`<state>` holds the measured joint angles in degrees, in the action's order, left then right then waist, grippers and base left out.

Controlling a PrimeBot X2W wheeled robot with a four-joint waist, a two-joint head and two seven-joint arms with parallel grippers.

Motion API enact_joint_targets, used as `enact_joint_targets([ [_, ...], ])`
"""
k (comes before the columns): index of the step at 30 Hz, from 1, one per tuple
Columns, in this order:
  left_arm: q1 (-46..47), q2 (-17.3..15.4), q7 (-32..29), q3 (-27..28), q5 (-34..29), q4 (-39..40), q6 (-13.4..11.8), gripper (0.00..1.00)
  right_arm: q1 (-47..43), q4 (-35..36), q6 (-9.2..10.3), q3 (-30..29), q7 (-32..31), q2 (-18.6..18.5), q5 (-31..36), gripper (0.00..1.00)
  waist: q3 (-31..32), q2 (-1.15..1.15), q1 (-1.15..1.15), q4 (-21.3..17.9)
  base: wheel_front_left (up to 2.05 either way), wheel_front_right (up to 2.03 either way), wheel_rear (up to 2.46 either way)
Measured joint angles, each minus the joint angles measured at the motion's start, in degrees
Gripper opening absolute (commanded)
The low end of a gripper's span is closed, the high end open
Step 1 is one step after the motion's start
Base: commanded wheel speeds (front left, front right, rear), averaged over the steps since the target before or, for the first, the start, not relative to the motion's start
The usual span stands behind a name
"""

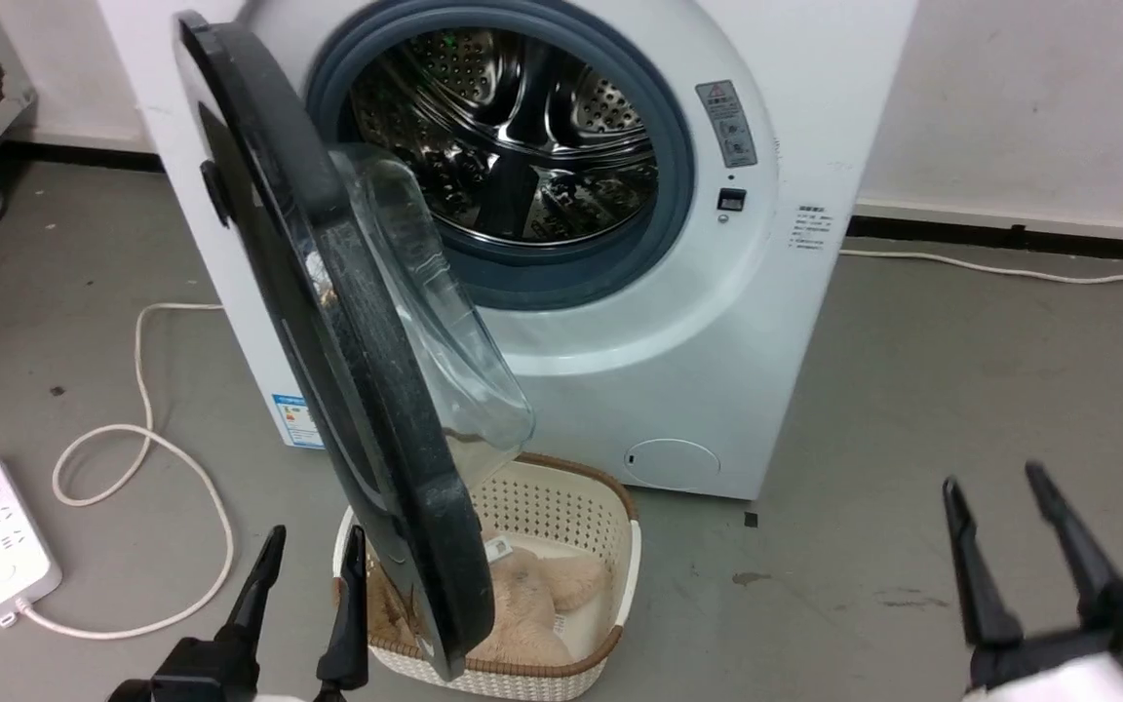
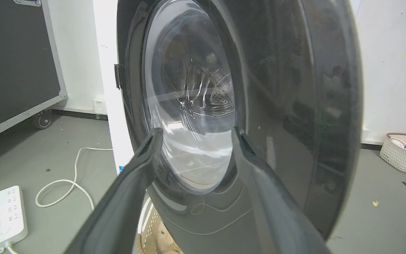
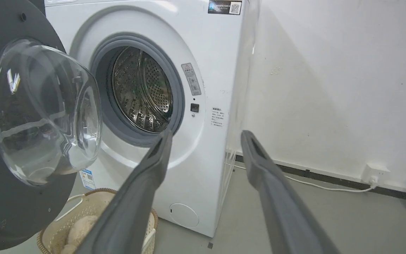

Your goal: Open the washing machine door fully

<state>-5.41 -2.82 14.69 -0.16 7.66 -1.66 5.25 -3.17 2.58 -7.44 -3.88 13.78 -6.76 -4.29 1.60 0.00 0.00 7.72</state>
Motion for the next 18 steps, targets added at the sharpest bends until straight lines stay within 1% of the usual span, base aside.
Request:
enact_joint_targets([
  [1,0.0,0.0,0.0,0.0,0.0,0.0,0.0,1.0,0.0,0.0,0.0,0.0,0.0,0.0,0.0,1.0,0.0,0.0,0.0,0.0,0.0,0.0,0.0],
  [3,-0.42,-0.01,0.0,-0.1,-0.02,-0.02,0.08,1.0,-3.94,1.57,0.0,-2.86,0.54,3.45,3.78,1.0,0.04,0.0,0.0,-0.08,0.0,0.0,0.0],
  [6,-0.46,-0.02,0.0,-0.09,-0.04,-0.02,0.16,1.0,-5.67,1.65,0.0,-3.56,0.73,3.63,3.97,1.0,0.03,0.0,0.0,-0.2,0.0,0.0,0.0],
  [8,-0.46,0.0,0.0,-0.13,-0.11,0.01,0.32,1.0,-6.37,1.45,0.0,-3.2,0.74,3.63,2.53,1.0,0.01,0.0,0.01,-0.42,0.0,0.0,0.0],
  [12,-0.46,0.0,0.0,-0.66,-0.54,-0.01,0.33,1.0,-6.39,1.71,-0.01,-2.21,0.94,3.65,1.75,1.0,-0.08,0.0,0.0,-0.85,0.0,0.0,0.0],
  [18,-0.46,0.0,0.0,-0.63,-0.6,-0.23,0.44,1.0,-6.31,1.72,0.0,-2.23,0.96,3.65,1.75,1.0,-0.16,0.0,0.0,-0.83,0.0,0.0,0.0],
])
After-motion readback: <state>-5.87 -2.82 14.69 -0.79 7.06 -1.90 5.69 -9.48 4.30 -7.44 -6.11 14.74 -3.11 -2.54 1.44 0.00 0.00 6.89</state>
